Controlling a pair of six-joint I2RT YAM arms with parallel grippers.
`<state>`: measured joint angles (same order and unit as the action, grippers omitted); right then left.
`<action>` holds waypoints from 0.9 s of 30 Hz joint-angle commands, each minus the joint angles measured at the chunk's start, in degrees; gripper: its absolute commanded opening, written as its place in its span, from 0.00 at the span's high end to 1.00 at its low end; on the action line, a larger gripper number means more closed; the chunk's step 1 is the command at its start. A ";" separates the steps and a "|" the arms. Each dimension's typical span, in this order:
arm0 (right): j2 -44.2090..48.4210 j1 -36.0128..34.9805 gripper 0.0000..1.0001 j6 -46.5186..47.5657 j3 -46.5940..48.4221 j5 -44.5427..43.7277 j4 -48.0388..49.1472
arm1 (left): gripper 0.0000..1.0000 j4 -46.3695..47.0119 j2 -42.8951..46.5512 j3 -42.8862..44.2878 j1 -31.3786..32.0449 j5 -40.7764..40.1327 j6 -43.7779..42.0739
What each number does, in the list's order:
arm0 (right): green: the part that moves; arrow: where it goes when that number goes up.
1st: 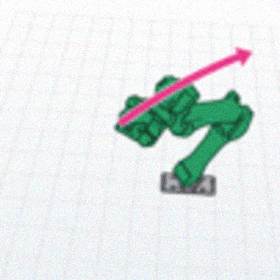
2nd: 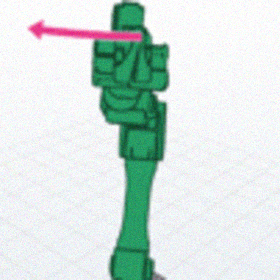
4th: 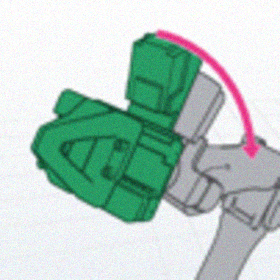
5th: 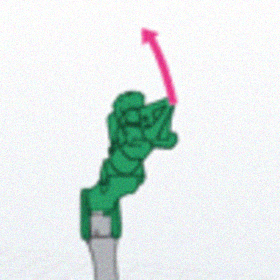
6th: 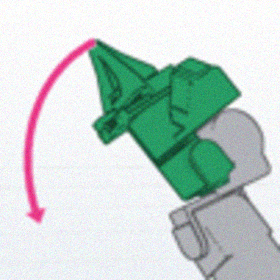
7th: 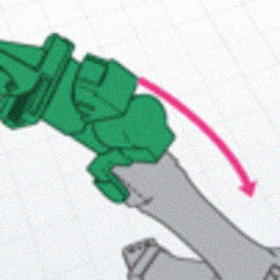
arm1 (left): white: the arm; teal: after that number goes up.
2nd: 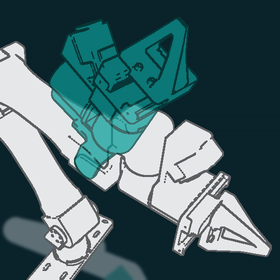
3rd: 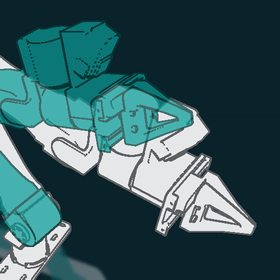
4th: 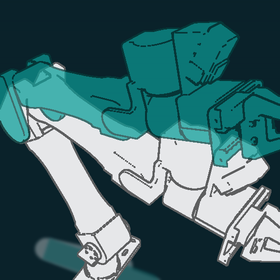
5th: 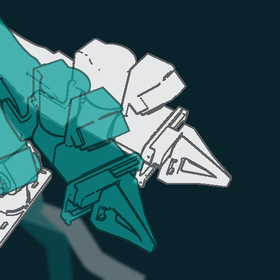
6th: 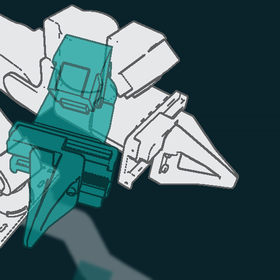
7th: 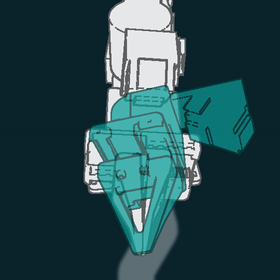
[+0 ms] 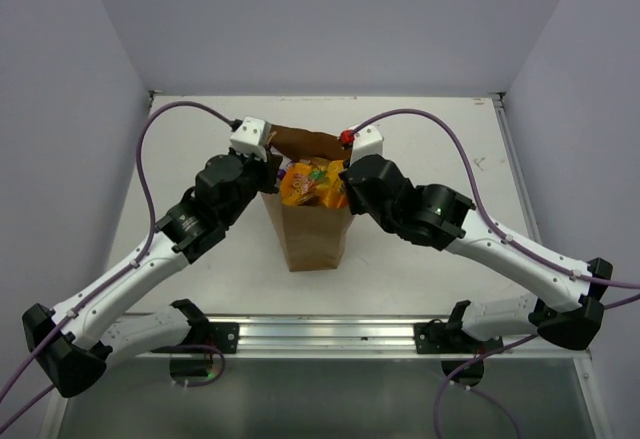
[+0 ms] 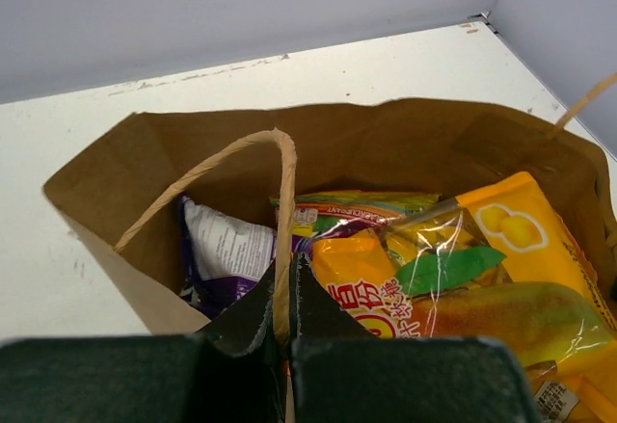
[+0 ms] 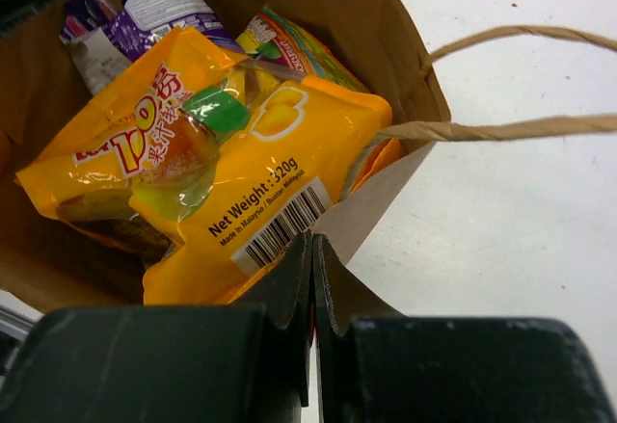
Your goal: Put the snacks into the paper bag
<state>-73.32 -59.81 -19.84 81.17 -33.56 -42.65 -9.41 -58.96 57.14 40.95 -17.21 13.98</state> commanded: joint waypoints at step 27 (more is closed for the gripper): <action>3.27 0.22 0.63 0.41 3.12 -3.97 -2.61 | 0.89 -1.40 -0.37 7.28 0.10 4.21 -2.73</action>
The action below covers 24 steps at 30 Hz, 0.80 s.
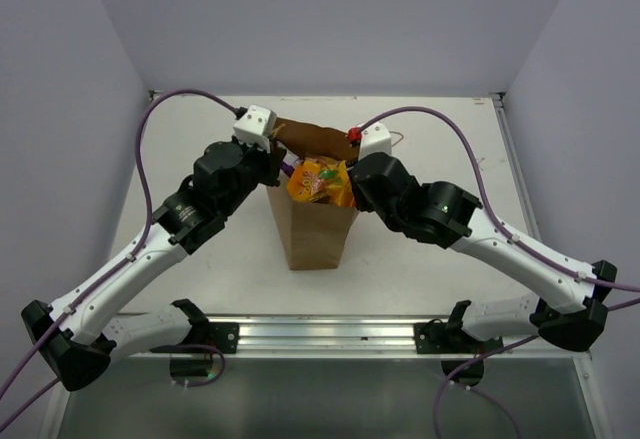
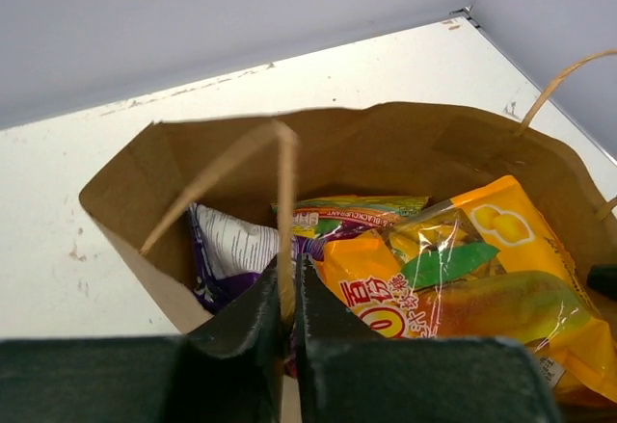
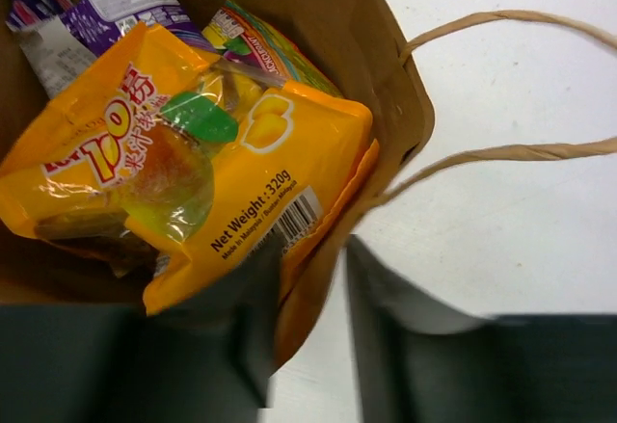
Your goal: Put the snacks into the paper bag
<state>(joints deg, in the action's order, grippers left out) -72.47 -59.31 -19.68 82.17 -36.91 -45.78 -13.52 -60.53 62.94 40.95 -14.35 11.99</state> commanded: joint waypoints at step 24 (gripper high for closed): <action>22.54 -0.37 0.30 6.67 4.93 -14.60 -2.64 | 0.00 38.65 28.97 -5.63 0.10 -23.69 -11.72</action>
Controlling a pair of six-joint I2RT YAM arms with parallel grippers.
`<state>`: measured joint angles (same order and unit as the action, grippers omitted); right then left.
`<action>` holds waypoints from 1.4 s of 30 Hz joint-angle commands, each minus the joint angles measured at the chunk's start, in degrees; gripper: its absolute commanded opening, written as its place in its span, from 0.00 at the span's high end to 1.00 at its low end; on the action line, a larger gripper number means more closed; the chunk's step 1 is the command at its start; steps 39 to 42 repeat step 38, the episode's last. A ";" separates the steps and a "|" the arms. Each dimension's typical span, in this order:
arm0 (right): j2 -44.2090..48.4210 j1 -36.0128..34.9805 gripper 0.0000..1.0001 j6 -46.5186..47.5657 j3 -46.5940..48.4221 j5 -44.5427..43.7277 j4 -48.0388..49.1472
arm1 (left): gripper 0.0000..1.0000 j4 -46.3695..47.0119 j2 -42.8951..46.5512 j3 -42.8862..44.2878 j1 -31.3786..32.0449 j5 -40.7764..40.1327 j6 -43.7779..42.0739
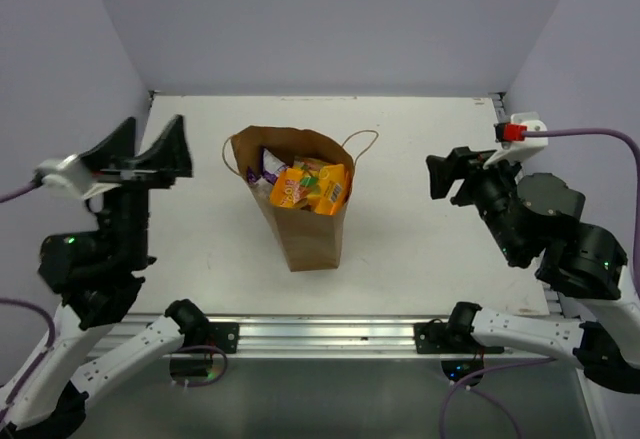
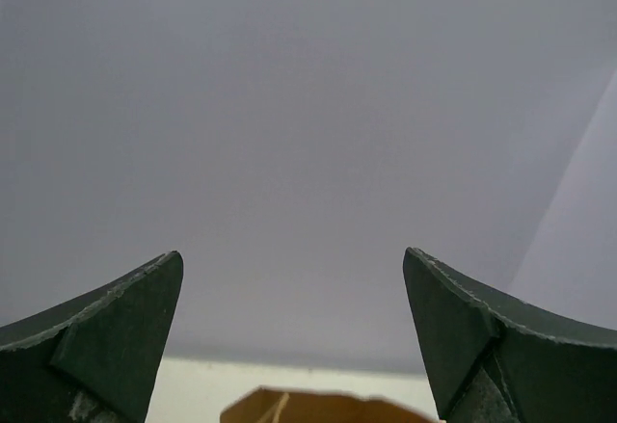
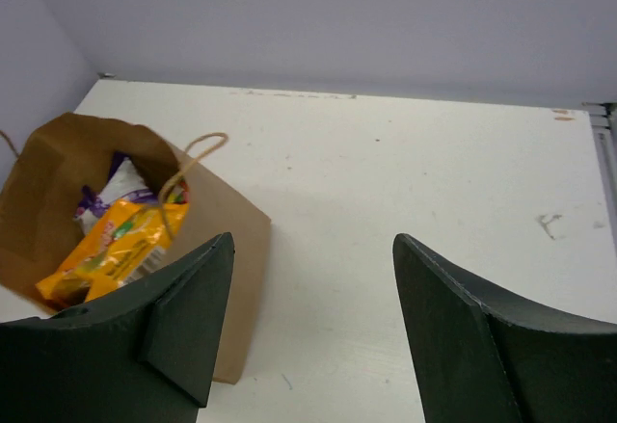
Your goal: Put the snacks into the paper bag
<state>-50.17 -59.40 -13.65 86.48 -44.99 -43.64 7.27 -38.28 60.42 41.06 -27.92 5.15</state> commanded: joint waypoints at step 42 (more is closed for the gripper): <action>10.36 -0.19 0.21 -23.97 -19.68 -22.15 -22.98 | 0.00 -17.56 -1.97 -21.13 -34.20 2.69 18.24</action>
